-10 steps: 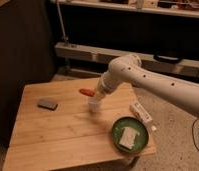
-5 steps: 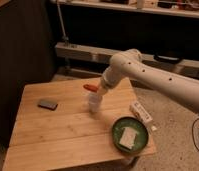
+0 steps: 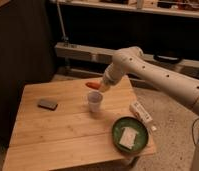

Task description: Place the pepper in the ceramic cup

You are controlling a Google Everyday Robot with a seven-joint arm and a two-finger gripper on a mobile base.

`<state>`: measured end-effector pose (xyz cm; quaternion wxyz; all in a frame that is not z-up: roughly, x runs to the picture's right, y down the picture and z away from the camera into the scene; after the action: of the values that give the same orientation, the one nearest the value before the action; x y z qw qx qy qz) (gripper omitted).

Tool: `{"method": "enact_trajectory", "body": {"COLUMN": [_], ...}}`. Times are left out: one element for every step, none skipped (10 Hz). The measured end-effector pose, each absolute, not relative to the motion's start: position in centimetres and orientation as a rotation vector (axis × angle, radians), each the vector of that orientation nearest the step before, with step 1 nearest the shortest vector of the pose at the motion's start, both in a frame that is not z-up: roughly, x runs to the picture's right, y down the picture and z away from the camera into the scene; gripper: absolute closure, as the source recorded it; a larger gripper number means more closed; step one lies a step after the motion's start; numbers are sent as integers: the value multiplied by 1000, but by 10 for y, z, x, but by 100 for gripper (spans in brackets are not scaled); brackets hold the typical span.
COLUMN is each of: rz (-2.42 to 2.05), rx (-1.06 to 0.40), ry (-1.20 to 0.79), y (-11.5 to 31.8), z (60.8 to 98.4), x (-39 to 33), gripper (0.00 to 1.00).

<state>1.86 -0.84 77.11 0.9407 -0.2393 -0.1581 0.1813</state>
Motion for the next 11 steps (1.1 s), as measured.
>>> {"method": "enact_trajectory", "body": {"rz": [364,357,357,359,369,373,370,363,360,364,366], "rx": [-496,-504,-508,-509,-515,-513,-509,-509,-509,-511,-509], "ry": [-330,-339,-341,-342,-341,-337,-335,-335,-337,-337,-337], "y": [1,11,17,20,23,23,20,19,21,25,25], "z": [769,762,761,762,768,775,777,776,771,771,772], "x": [12,2,-1,-3,1,7,8,5,2,2,3], "gripper": [100,100,100,100,100,100,100,100,98,90,83]}}
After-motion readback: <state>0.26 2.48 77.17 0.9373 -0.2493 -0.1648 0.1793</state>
